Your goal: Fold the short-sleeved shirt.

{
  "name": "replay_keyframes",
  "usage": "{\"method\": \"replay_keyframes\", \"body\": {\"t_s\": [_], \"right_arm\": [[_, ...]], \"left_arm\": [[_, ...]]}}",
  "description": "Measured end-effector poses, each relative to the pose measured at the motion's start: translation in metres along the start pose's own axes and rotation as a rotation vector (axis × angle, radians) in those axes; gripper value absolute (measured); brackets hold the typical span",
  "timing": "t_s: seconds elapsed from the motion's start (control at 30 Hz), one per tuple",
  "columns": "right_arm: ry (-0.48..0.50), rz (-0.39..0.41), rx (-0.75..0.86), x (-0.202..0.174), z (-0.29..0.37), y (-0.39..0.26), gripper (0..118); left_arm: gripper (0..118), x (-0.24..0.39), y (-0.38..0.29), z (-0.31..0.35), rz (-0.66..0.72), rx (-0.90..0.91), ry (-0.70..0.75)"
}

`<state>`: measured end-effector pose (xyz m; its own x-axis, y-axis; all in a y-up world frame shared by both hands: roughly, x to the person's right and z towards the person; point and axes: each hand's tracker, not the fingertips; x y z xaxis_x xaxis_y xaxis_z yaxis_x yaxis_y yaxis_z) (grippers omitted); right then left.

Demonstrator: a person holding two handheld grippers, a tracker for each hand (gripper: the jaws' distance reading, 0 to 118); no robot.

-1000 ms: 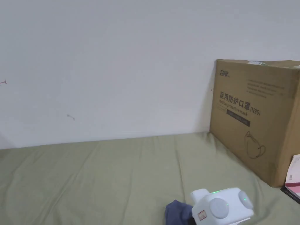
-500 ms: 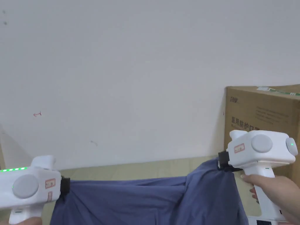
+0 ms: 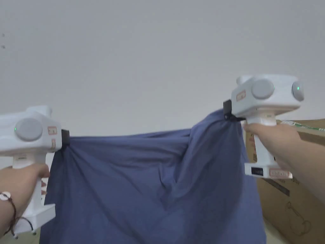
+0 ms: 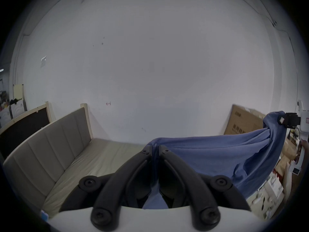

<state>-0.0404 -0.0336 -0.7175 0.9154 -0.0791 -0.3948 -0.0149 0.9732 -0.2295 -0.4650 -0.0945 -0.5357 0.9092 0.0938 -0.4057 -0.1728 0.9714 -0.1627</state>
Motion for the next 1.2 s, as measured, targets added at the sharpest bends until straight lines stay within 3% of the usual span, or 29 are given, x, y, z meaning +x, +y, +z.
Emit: {"method": "replay_keyframes", "body": {"t_s": [0.1, 0.2, 0.3, 0.43, 0.57, 0.67, 0.83, 1.0, 1.2], "right_arm": [[-0.019, 0.031, 0.033, -0.003, -0.004, -0.002, 3], [-0.032, 0.026, 0.017, 0.003, -0.018, -0.044, 3], [-0.060, 0.022, -0.092, 0.012, -0.031, -0.128, 3], [-0.062, -0.015, -0.304, 0.032, -0.030, -0.290, 3], [-0.023, -0.060, -0.611, 0.052, 0.015, -0.437, 3], [-0.005, -0.107, -0.687, 0.067, 0.065, -0.493, 3], [0.061, -0.146, -0.691, 0.077, 0.145, -0.501, 3], [0.093, -0.018, -0.714, 0.076, 0.208, -0.493, 3], [0.089, -0.040, -0.858, 0.075, 0.258, -0.497, 3]], "left_arm": [[5, 0.008, -0.007, -0.014, 0.005, 0.022, 0.011], [5, 0.012, -0.043, -0.035, 0.028, -0.019, 0.008], [5, 0.010, -0.114, -0.052, 0.066, -0.165, -0.050], [5, 0.006, -0.262, -0.044, 0.089, -0.424, -0.053], [5, -0.008, -0.395, -0.004, 0.110, -0.708, -0.110], [5, -0.019, -0.442, 0.045, 0.086, -0.749, -0.166], [5, -0.035, -0.442, 0.108, 0.082, -0.767, -0.197], [5, -0.047, -0.422, 0.163, 0.009, -0.781, -0.197], [5, -0.056, -0.427, 0.221, 0.045, -0.914, -0.255]]}}
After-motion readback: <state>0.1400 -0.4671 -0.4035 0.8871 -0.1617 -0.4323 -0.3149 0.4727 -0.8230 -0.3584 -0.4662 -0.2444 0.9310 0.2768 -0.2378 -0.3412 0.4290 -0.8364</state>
